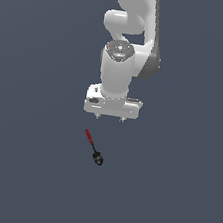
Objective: Pick up the object and move it to a goal position.
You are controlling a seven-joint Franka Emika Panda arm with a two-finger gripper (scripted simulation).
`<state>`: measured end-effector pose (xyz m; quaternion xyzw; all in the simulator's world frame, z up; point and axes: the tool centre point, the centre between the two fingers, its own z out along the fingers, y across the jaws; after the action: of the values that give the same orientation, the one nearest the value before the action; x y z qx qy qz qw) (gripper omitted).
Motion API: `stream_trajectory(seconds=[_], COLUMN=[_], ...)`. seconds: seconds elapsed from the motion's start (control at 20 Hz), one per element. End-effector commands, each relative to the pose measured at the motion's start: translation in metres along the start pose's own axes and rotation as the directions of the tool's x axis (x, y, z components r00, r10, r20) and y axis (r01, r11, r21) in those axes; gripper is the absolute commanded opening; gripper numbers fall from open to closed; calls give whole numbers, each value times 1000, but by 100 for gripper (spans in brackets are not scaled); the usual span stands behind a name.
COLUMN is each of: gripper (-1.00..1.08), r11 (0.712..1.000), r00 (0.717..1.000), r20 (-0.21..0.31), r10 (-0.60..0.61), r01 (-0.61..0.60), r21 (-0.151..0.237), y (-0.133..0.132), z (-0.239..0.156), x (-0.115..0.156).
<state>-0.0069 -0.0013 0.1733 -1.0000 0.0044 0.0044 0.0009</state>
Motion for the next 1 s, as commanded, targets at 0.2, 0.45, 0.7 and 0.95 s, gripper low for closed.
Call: stream_trajectory(seconds=[0.2, 0.45, 0.7, 0.95], gripper=[100, 100, 100, 100], r11=[1000, 999, 999, 997], r00=[1000, 999, 999, 997], r20=[6, 21, 20, 19], r10=[-16, -46, -47, -78], r01=[16, 46, 47, 78], r21=[-1, -3, -3, -4], y=[-6, -18, -18, -14], z=[-2, -7, -6, -1], x=[-2, -9, -8, -4])
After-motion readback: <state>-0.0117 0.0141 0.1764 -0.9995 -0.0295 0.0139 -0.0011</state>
